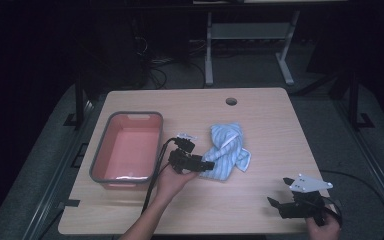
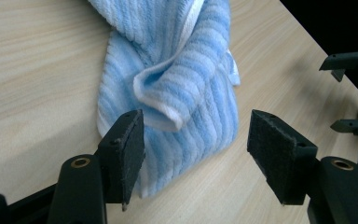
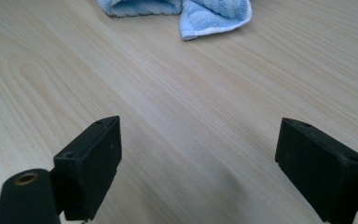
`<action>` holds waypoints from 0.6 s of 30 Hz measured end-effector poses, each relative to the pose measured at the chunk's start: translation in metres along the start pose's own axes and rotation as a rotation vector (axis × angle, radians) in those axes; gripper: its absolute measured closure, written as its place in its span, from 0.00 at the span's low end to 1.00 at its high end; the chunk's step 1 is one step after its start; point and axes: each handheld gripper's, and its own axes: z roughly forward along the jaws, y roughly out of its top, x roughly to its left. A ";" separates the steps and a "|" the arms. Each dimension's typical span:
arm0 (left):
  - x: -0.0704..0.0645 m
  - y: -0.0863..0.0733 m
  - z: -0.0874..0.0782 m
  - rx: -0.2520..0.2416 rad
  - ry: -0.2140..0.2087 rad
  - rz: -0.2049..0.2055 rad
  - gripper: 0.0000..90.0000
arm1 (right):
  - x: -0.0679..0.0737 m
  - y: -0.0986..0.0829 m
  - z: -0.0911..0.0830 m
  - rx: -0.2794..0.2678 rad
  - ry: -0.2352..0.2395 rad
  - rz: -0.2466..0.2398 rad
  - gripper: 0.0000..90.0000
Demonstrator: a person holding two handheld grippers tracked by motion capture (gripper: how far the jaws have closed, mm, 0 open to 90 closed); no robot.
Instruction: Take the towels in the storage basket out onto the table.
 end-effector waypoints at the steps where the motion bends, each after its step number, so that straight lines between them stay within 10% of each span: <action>1: 0.000 -0.001 0.000 0.000 -0.005 -0.001 0.40 | 0.000 0.000 0.000 0.001 -0.001 0.000 0.15; 18: -0.007 -0.022 -0.011 -0.012 -0.014 0.023 0.38 | 0.000 -0.001 0.000 0.008 -0.005 0.001 0.15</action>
